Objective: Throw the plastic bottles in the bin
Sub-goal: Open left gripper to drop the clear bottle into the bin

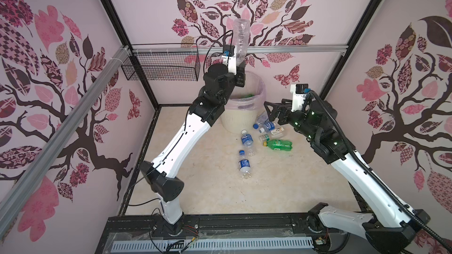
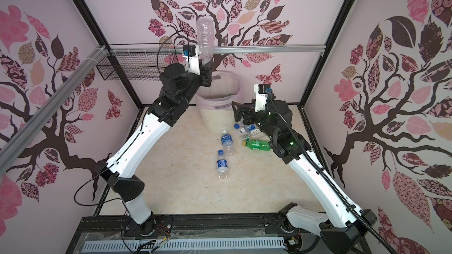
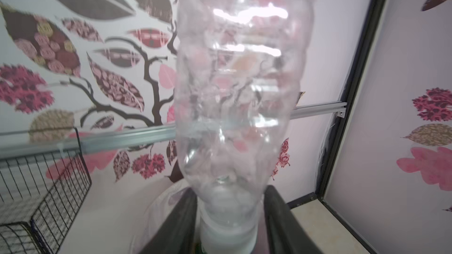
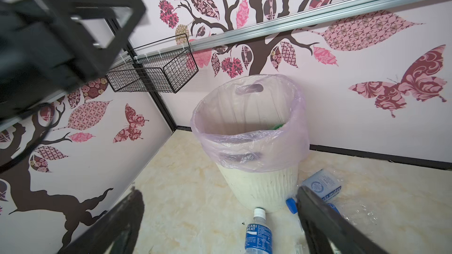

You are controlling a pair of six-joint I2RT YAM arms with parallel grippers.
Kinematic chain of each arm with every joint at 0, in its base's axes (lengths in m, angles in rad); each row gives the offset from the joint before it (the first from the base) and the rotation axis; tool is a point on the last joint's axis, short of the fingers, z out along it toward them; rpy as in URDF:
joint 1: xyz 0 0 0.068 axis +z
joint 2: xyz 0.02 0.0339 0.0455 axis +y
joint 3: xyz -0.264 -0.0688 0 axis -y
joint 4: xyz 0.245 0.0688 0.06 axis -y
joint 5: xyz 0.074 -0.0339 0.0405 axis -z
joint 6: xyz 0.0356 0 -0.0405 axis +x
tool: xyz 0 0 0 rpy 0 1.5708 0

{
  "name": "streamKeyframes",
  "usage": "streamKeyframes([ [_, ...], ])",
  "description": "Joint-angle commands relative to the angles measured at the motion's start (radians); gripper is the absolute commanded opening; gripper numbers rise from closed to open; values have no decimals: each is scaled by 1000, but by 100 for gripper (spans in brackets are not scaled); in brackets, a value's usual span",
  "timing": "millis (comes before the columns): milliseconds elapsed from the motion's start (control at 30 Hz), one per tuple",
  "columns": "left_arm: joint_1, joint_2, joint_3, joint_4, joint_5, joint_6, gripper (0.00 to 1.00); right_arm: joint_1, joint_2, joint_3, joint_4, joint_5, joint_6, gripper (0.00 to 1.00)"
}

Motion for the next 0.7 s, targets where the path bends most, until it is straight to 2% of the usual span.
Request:
streamKeyframes([
  [0,21,70,88,-215,54,-95,71,3,-23,1,0,15,-7,100],
  [67,21,53,56,-198,85,-99,91,3,-32,-4,-3,17,-7,99],
  [100,19,40,37,-189,92,-101,97,2,-36,-5,-6,17,-5,100],
  [367,11,-46,-49,-186,108,-99,97,4,-49,-11,-20,2,37,99],
  [667,-3,-109,-93,-257,112,-124,97,3,-53,-9,-77,10,67,100],
])
